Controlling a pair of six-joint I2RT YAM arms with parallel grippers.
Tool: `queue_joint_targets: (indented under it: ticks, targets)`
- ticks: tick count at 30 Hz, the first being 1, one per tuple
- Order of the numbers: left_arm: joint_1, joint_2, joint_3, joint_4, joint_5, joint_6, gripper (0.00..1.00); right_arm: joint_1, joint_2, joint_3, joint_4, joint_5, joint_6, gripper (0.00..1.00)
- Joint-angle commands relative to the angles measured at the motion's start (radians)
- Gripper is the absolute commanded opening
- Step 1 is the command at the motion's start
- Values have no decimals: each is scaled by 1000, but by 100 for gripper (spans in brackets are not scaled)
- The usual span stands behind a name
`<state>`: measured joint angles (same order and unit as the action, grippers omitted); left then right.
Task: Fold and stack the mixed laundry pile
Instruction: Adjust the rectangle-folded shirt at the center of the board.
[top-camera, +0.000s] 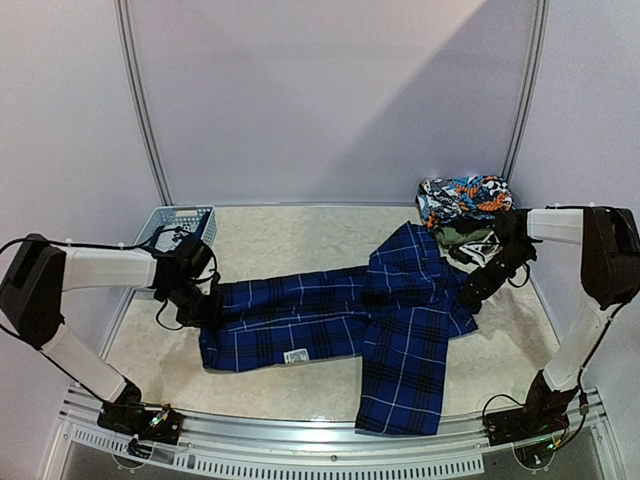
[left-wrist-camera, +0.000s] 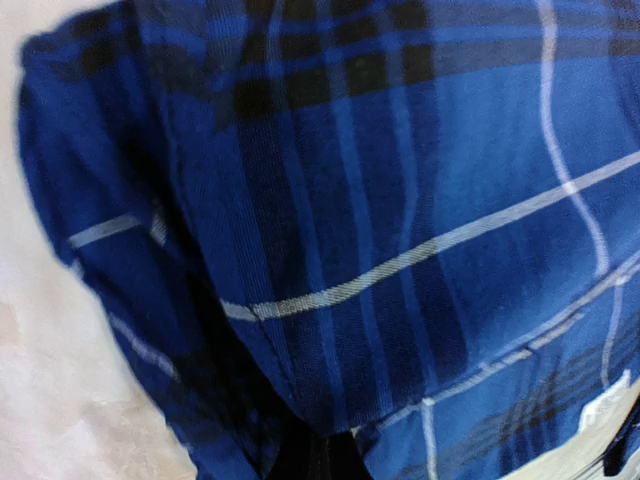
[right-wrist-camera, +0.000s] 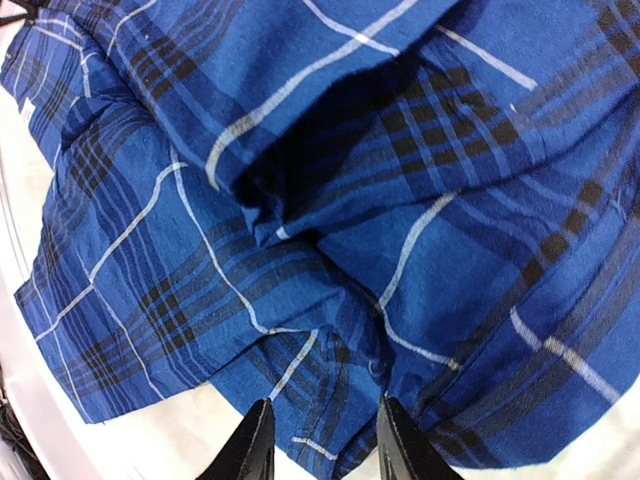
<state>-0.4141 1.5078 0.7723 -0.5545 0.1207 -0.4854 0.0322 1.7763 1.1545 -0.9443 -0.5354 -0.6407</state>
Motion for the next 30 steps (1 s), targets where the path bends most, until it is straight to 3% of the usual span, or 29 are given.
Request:
queue_joint_targets:
  ticks: [1,6,10,15,19,22,30]
  targets:
    - [8,77,21,-93,42,39,0,3,4,17,-18,-12,-6,35]
    - [9,122,81,-177,31,89,0,3,-11,20,-30,-7,-16,35]
    - [3,80,174,-260,-36,109,15,2,-22,50,-51,-21,-15,37]
    - [-37,-3,333,-341,-155,126,32,4,-34,160,-67,-72,29,47]
    - [-124,-18,402,-273,-189,129,40,35,-8,260,3,-93,127,53]
    - [-206,19,411,-199,-170,117,42,76,67,358,65,-80,188,58]
    - [-382,111,316,-80,-51,28,41,113,504,828,43,-96,377,61]
